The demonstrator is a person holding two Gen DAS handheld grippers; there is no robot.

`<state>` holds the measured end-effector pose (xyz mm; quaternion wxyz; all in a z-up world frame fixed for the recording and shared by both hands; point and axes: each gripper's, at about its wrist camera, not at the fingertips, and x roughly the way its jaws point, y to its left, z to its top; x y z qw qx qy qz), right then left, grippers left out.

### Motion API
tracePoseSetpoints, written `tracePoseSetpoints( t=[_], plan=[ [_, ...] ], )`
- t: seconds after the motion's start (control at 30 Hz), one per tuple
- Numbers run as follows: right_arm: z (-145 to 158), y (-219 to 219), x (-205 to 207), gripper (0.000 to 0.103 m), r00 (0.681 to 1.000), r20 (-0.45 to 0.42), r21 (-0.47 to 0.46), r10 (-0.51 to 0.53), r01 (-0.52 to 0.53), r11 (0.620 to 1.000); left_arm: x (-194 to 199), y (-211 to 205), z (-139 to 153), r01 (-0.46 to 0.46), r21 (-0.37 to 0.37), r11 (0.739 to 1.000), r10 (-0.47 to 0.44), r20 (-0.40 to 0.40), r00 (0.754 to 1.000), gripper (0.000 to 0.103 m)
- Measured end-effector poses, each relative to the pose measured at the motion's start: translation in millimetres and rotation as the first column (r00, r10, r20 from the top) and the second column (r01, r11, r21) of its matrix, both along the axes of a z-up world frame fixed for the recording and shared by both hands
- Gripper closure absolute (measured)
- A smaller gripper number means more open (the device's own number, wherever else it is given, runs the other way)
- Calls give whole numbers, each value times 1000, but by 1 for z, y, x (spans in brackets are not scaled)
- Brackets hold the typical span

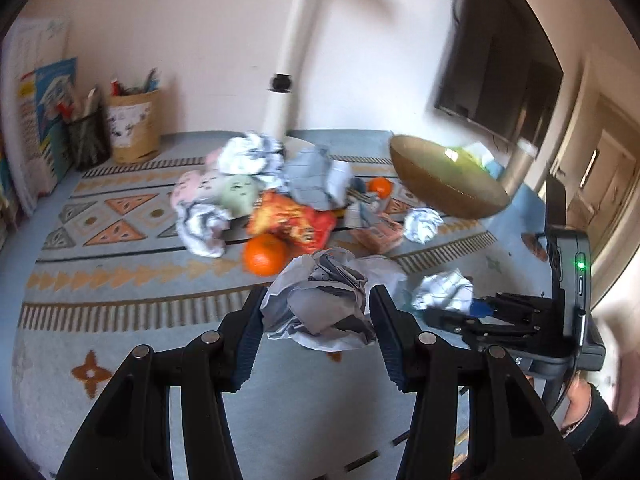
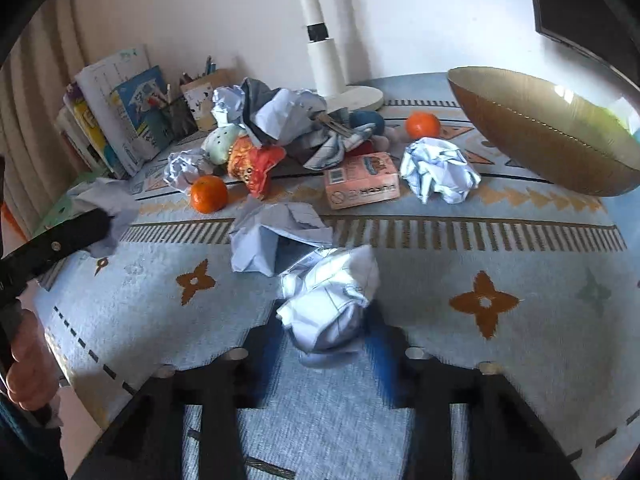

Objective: Organize objects
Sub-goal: 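Carry the paper ball to the gold bowl and open the right gripper, then move the right gripper back over the rug toward another paper ball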

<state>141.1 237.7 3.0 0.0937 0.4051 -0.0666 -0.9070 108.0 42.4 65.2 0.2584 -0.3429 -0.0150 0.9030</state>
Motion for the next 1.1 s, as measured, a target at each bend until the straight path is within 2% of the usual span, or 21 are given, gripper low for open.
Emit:
tracePoseSetpoints(
  t=[0.07,0.17,0.27,0.33,0.4,0.47,0.53,0.6,0.67,0.7,0.73,0.77,0.8,0.83,0.97,1.1],
  plan=[
    [8,8,6,67,999,-40,-1,-19,19,1000,0,18,6,26,-13,1000,-26,-12,1000,54],
    [37,37,14,67,990,-123,5,-68,69,998,-7,45,21,62,-13,998,-63,-43,997,54],
    [74,87,17,67,965,-203,15,-165,172,985,-25,86,45,57,-39,998,-61,-102,993,54],
    [91,124,14,67,945,-225,5,-237,244,970,-47,114,57,56,-35,998,-60,-121,991,54],
    [98,154,6,67,926,-220,10,-306,316,949,-68,144,65,66,-3,998,-66,-115,991,54],
    [103,178,-7,67,902,-215,57,-374,394,918,-81,169,68,69,11,998,-67,-120,990,54],
    [104,188,-22,67,885,-207,133,-416,447,885,-98,207,64,29,-37,999,-34,-129,991,54],
    [99,195,-37,67,891,-185,148,-416,443,884,-107,237,55,63,-74,995,-71,-118,990,54],
    [94,203,-48,67,897,-149,112,-415,433,895,-113,258,45,88,-98,991,-98,-104,990,54],
    [91,209,-56,64,894,-126,107,-430,443,890,-116,267,42,97,-109,989,-108,-102,989,51],
    [89,214,-60,56,893,-116,106,-435,447,888,-119,274,38,113,-114,987,-124,-97,987,46],
    [86,218,-65,48,894,-102,105,-437,446,889,-119,278,37,123,-115,986,-134,-92,987,40],
    [85,223,-68,32,891,-81,106,-447,453,885,-120,281,36,136,-118,984,-146,-85,986,21],
    [84,228,-67,28,883,-80,108,-463,469,876,-119,280,36,131,-120,984,-142,-90,986,15],
    [90,241,-44,28,860,-138,145,-491,508,849,-107,252,46,102,-95,990,-112,-112,987,15],
    [95,235,-13,27,878,-153,37,-454,464,885,-83,191,61,50,-13,999,-52,-127,991,15]
  ],
)
